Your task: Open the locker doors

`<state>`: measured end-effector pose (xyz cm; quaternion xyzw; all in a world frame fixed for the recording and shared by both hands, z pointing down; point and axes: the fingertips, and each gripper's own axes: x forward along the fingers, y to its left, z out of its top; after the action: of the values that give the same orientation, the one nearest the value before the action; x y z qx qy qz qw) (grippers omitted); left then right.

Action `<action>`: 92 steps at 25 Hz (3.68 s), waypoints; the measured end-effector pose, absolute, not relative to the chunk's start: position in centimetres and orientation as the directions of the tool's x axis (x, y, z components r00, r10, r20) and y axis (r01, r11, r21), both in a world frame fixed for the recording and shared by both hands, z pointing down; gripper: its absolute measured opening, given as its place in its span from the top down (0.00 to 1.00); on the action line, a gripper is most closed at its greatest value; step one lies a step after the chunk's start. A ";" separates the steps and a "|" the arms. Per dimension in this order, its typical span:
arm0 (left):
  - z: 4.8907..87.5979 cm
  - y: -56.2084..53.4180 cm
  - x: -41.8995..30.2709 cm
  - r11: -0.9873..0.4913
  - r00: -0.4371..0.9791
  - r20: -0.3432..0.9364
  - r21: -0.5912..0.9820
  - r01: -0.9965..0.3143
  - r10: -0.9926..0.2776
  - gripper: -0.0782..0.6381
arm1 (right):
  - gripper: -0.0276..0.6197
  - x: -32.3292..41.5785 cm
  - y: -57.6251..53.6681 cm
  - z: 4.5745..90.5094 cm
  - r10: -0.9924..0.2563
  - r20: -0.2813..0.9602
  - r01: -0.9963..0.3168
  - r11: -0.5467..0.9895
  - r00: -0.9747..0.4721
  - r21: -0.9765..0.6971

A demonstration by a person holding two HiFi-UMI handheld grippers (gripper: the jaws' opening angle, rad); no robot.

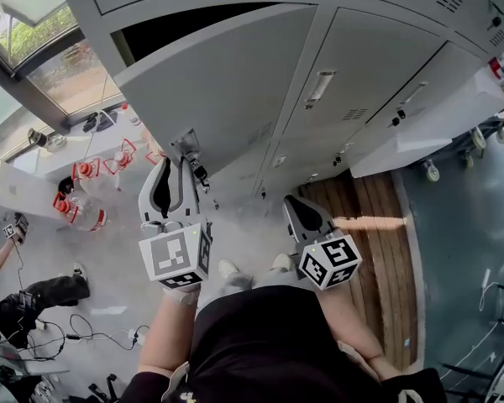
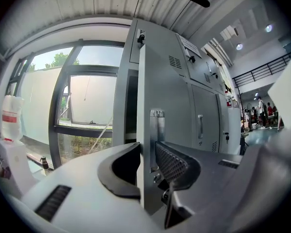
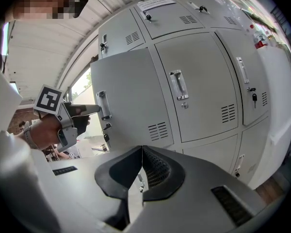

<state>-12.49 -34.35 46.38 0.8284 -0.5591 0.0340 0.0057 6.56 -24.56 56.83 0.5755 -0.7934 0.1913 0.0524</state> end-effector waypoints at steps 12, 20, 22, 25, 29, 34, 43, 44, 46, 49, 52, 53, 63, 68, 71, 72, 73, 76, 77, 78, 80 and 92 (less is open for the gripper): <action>46.0 -29.1 -10.1 -0.433 0.431 0.041 -0.061 -0.899 -0.901 0.78 | 0.91 8.3 -20.6 57.3 -0.915 0.304 -0.949 0.189 -0.264 -0.254; 46.1 -25.2 -6.9 -0.383 0.379 0.054 -0.101 -0.918 -0.924 0.78 | 0.91 12.1 -15.0 56.6 -0.913 0.290 -0.940 0.208 -0.285 -0.270; 46.4 -24.2 -5.9 -0.386 0.381 0.063 -0.129 -0.914 -0.923 0.78 | 0.91 13.2 -13.4 56.7 -0.914 0.291 -0.940 0.204 -0.283 -0.273; 46.5 -23.0 -4.4 -0.372 0.367 0.060 -0.128 -0.919 -0.928 0.79 | 0.91 15.3 -11.3 56.8 -0.920 0.290 -0.943 0.182 -0.263 -0.278; 46.4 -21.3 -2.4 -0.367 0.364 0.048 -0.118 -0.923 -0.930 0.79 | 0.91 18.1 -8.8 56.6 -0.934 0.281 -0.950 0.143 -0.222 -0.276; 46.4 -19.6 0.9 -0.407 0.405 0.045 -0.126 -0.904 -0.913 0.81 | 0.91 21.5 -6.2 56.3 -0.949 0.270 -0.959 0.085 -0.161 -0.271; 46.3 -18.2 6.1 -0.492 0.491 0.040 -0.120 -0.863 -0.871 0.84 | 0.91 25.3 -2.6 55.7 -0.966 0.251 -0.964 -0.003 -0.066 -0.265; 46.3 -18.1 6.6 -0.502 0.500 0.042 -0.122 -0.857 -0.865 0.84 | 0.91 25.6 -2.2 55.7 -0.966 0.251 -0.964 -0.014 -0.055 -0.265; 46.3 -17.9 7.7 -0.527 0.526 0.048 -0.126 -0.840 -0.849 0.84 | 0.91 26.4 -1.5 55.7 -0.968 0.249 -0.964 -0.036 -0.033 -0.265; 46.3 -17.8 9.3 -0.558 0.556 0.052 -0.123 -0.821 -0.830 0.84 | 0.91 27.4 -0.7 55.6 -0.970 0.242 -0.962 -0.064 -0.002 -0.266; 46.1 -17.5 10.4 -0.577 0.576 0.050 -0.121 -0.808 -0.816 0.84 | 0.91 28.1 0.1 55.4 -0.972 0.234 -0.960 -0.086 0.022 -0.266; 46.0 -17.3 10.7 -0.583 0.582 0.049 -0.125 -0.802 -0.811 0.84 | 0.91 28.2 0.4 55.3 -0.972 0.232 -0.960 -0.090 0.027 -0.266; 45.7 -14.7 13.3 -0.639 0.639 0.050 -0.126 -0.759 -0.768 0.84 | 0.91 29.8 2.6 53.8 -0.979 0.199 -0.964 -0.083 0.033 -0.252; 45.5 -14.1 11.8 -0.621 0.619 0.058 -0.122 -0.775 -0.784 0.85 | 0.91 30.1 1.2 50.8 -0.989 0.143 -0.976 -0.009 -0.023 -0.216; 45.8 -14.1 10.1 -0.597 0.594 0.066 -0.132 -0.791 -0.802 0.85 | 0.91 29.6 -0.7 48.5 -0.992 0.096 -0.983 0.060 -0.078 -0.174; 45.8 -14.2 9.4 -0.587 0.583 0.069 -0.131 -0.799 -0.810 0.85 | 0.91 29.4 -1.5 47.6 -0.992 0.079 -0.984 0.083 -0.097 -0.158; 45.8 -14.4 8.7 -0.576 0.572 0.072 -0.129 -0.807 -0.817 0.85 | 0.91 29.1 -2.4 46.6 -0.992 0.062 -0.984 0.103 -0.113 -0.144; 45.5 -15.3 6.8 -0.548 0.542 0.080 -0.121 -0.828 -0.836 0.86 | 0.91 28.5 -5.4 43.4 -0.989 0.010 -0.983 0.145 -0.147 -0.116; 45.3 -15.6 6.2 -0.540 0.535 0.080 -0.117 -0.833 -0.841 0.86 | 0.91 28.2 -6.5 42.2 -0.988 -0.008 -0.982 0.157 -0.157 -0.109; 45.2 -16.0 5.6 -0.533 0.527 0.079 -0.113 -0.838 -0.846 0.86 | 0.91 27.8 -7.5 41.1 -0.986 -0.024 -0.980 0.168 -0.167 -0.102; 44.7 -17.0 4.5 -0.521 0.516 0.077 -0.109 -0.846 -0.853 0.86 | 0.91 26.8 -9.7 38.8 -0.980 -0.057 -0.978 0.193 -0.189 -0.081; 42.6 -26.1 0.3 -0.572 0.567 0.080 -0.094 -0.815 -0.820 0.86 | 0.91 20.3 -23.7 21.2 -0.923 -0.245 -0.952 0.269 -0.297 0.144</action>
<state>0.34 -26.08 42.56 0.8848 -0.4618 0.0576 -0.0233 20.29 -23.75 21.22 0.5901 -0.7944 -0.1323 -0.0562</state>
